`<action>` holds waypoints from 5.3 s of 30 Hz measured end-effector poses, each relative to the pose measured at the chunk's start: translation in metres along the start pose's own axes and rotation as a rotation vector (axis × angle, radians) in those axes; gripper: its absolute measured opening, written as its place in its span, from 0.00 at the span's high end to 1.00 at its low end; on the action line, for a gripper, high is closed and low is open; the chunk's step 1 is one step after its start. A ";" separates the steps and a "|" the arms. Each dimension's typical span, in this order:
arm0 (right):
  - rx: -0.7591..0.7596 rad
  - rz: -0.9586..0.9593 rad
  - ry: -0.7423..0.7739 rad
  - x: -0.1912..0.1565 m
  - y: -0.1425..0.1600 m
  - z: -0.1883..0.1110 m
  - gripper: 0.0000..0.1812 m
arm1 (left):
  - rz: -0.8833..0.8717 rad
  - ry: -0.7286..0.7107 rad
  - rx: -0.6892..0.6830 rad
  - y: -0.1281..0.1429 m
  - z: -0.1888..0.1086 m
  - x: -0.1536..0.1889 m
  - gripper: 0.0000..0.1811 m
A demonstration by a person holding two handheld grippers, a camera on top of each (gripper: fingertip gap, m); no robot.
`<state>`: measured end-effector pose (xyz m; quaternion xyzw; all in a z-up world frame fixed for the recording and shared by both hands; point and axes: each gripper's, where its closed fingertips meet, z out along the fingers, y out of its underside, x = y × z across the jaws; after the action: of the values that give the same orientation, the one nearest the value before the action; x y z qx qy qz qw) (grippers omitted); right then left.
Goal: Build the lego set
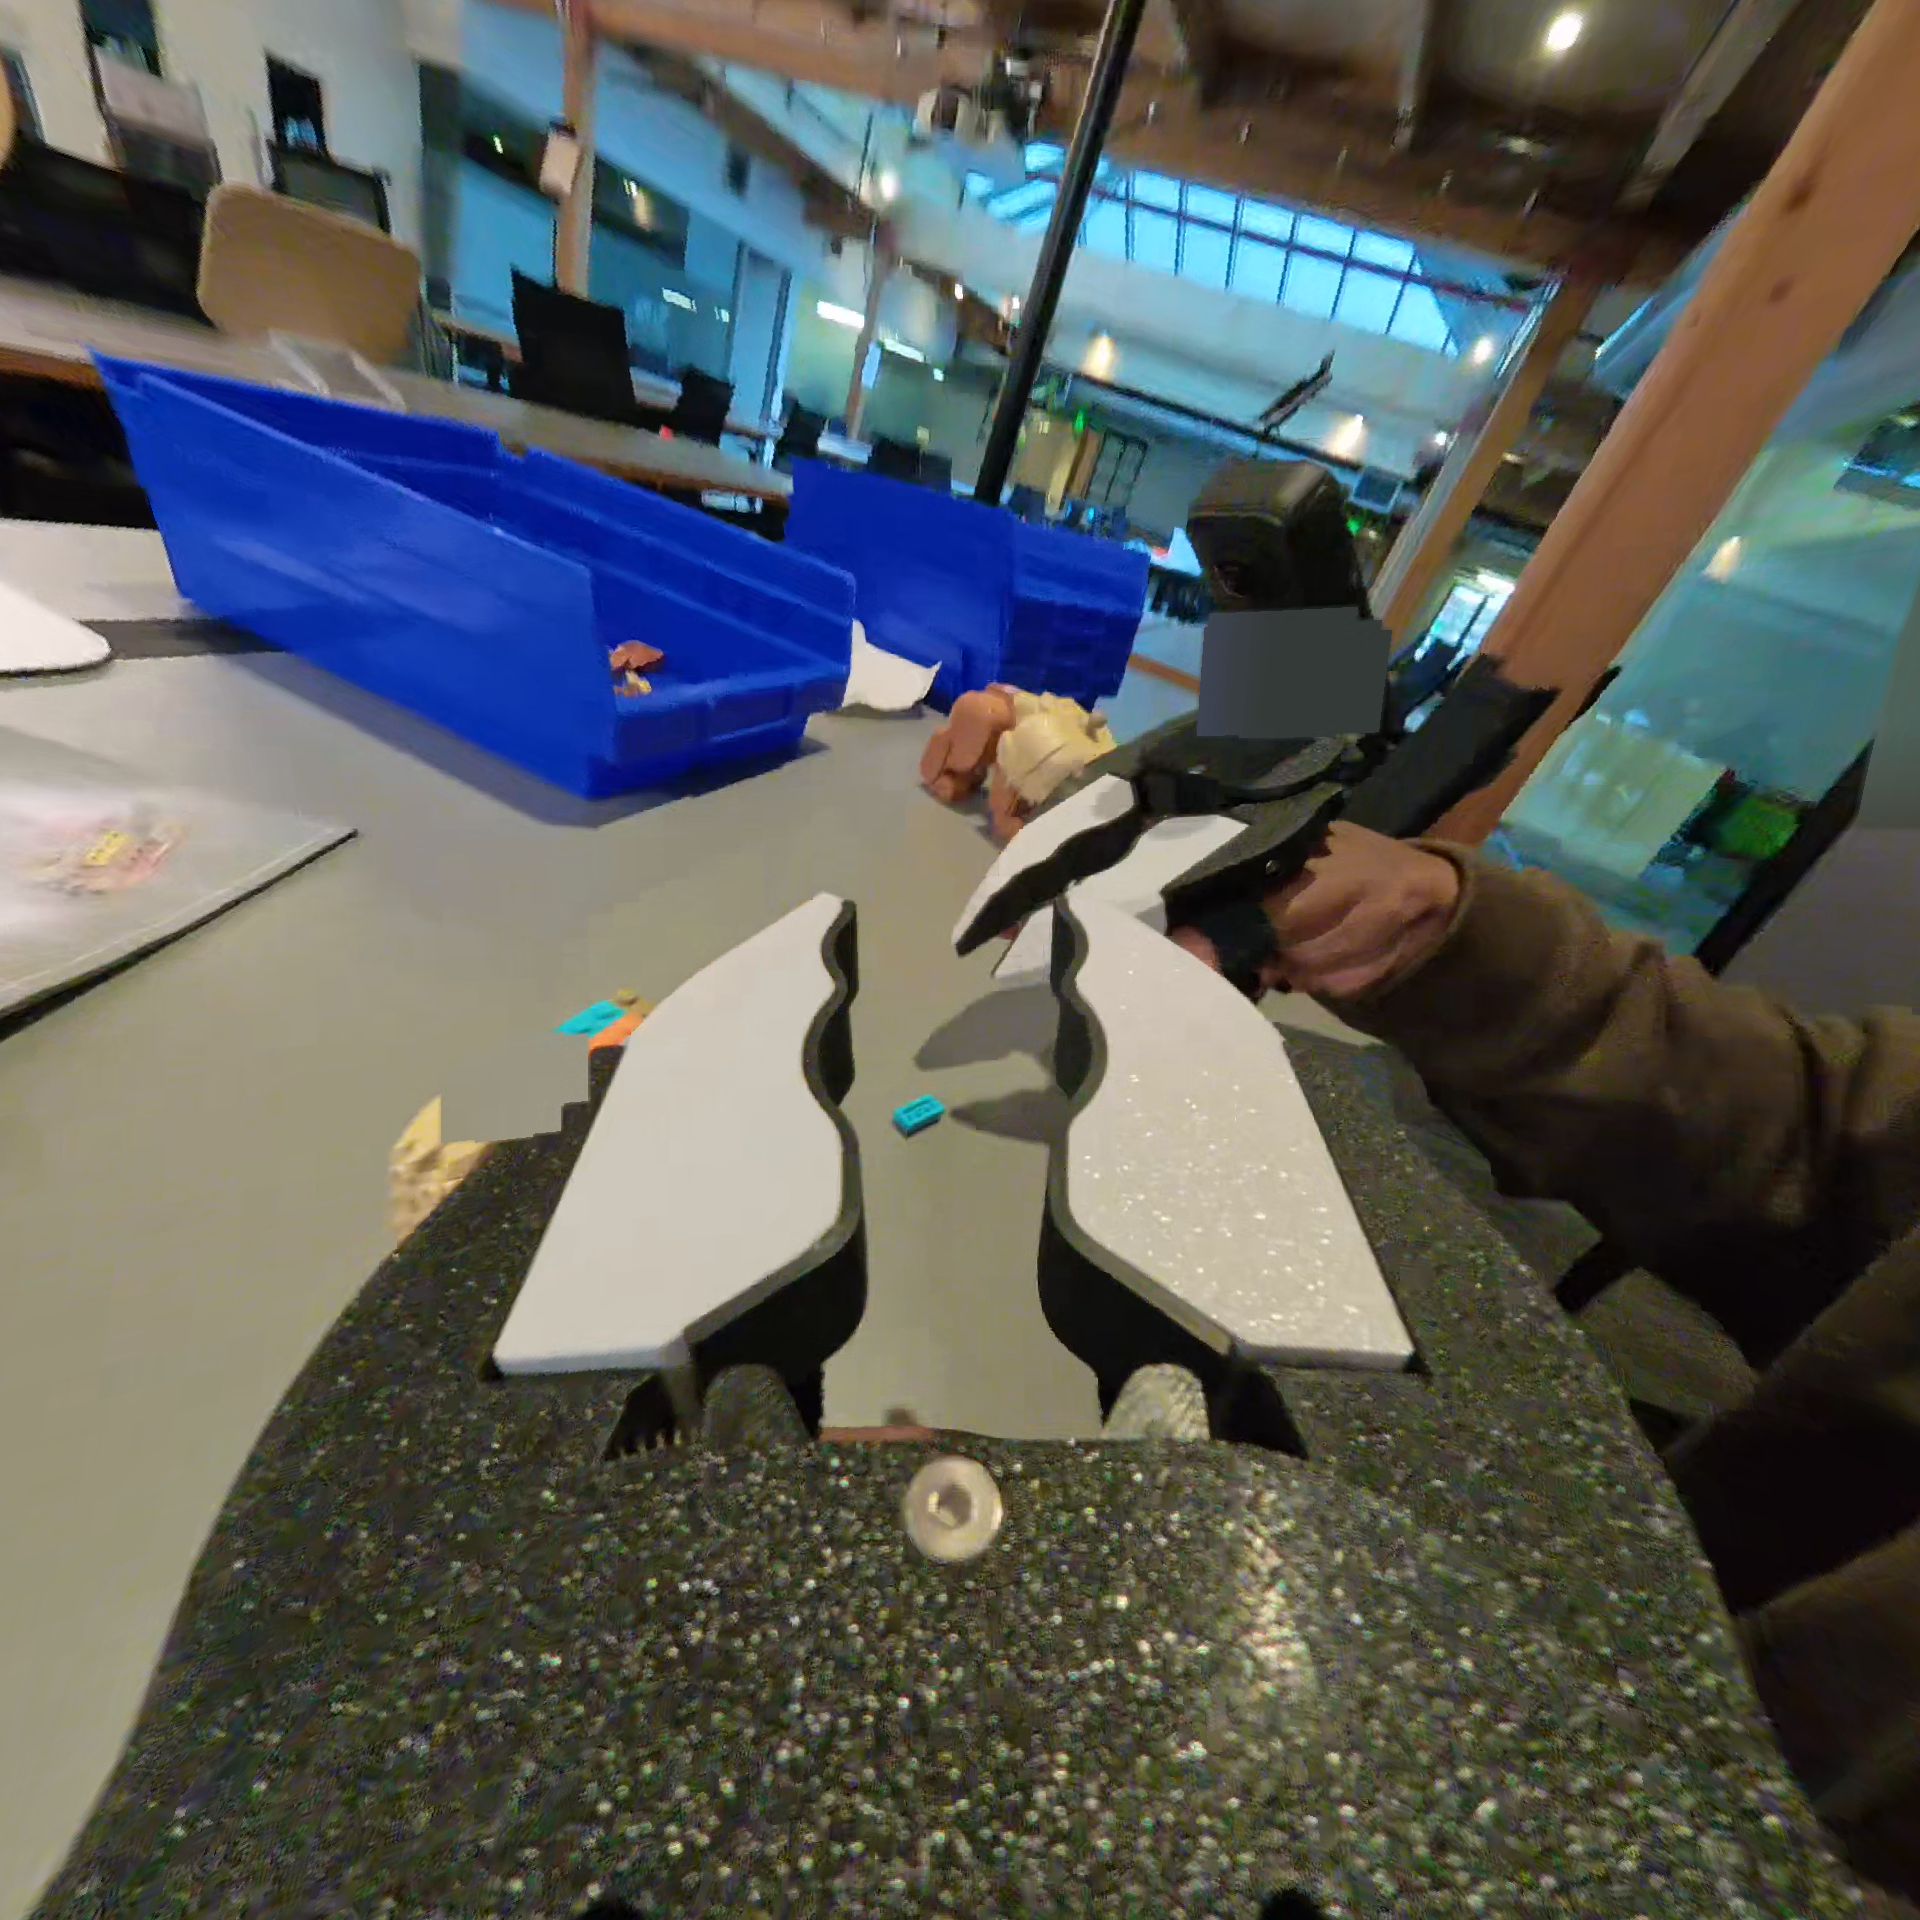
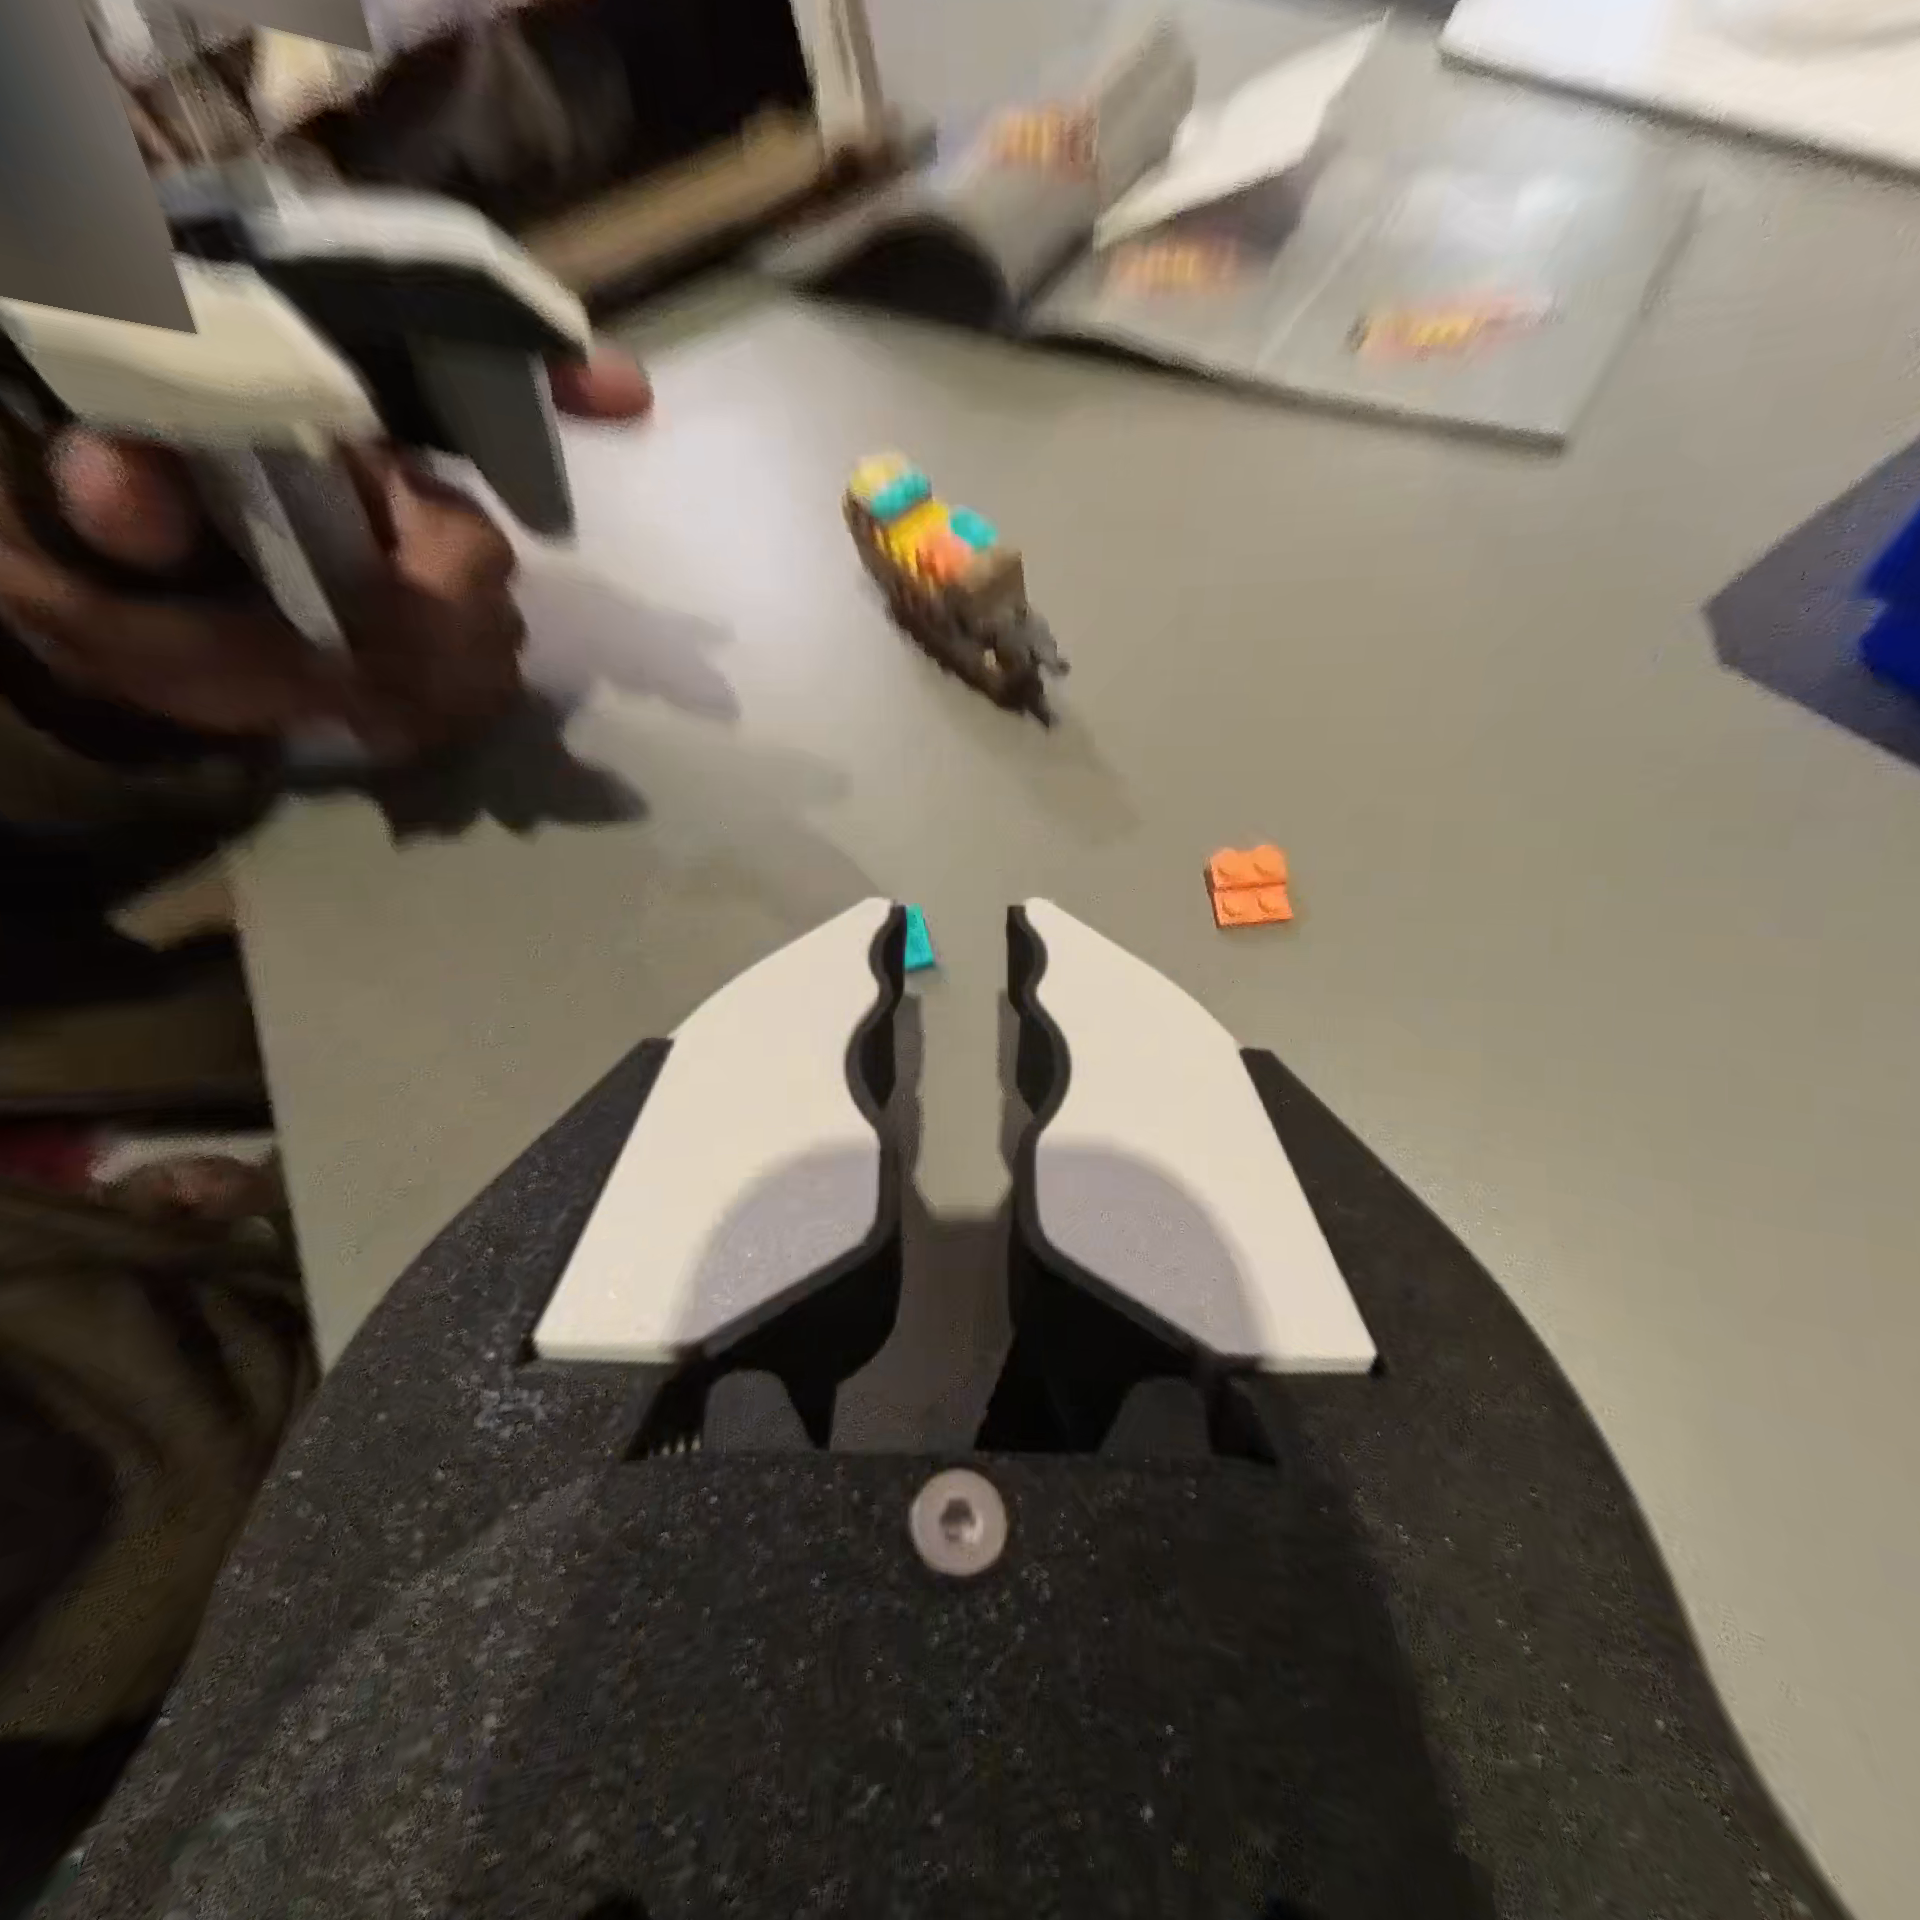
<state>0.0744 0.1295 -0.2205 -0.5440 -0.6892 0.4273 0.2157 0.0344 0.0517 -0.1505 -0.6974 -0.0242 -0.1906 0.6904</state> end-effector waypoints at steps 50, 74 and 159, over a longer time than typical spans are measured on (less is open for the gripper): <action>0.499 0.858 -0.735 -0.076 -0.085 0.021 0.96 | 0.790 -0.064 0.009 0.001 0.009 0.005 0.91; -0.149 0.149 -0.003 0.066 0.005 0.018 0.83 | 0.625 -0.045 -0.064 0.001 0.000 -0.009 0.91; 0.005 -0.234 -0.578 -0.090 -0.030 0.058 0.89 | 0.764 0.324 -1.323 0.106 -0.066 -0.031 0.91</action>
<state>0.0415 0.0240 -0.2120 -0.3164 -0.7788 0.5383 0.0598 0.0214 -0.0098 -0.2623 -0.8876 0.4374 -0.0140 0.1437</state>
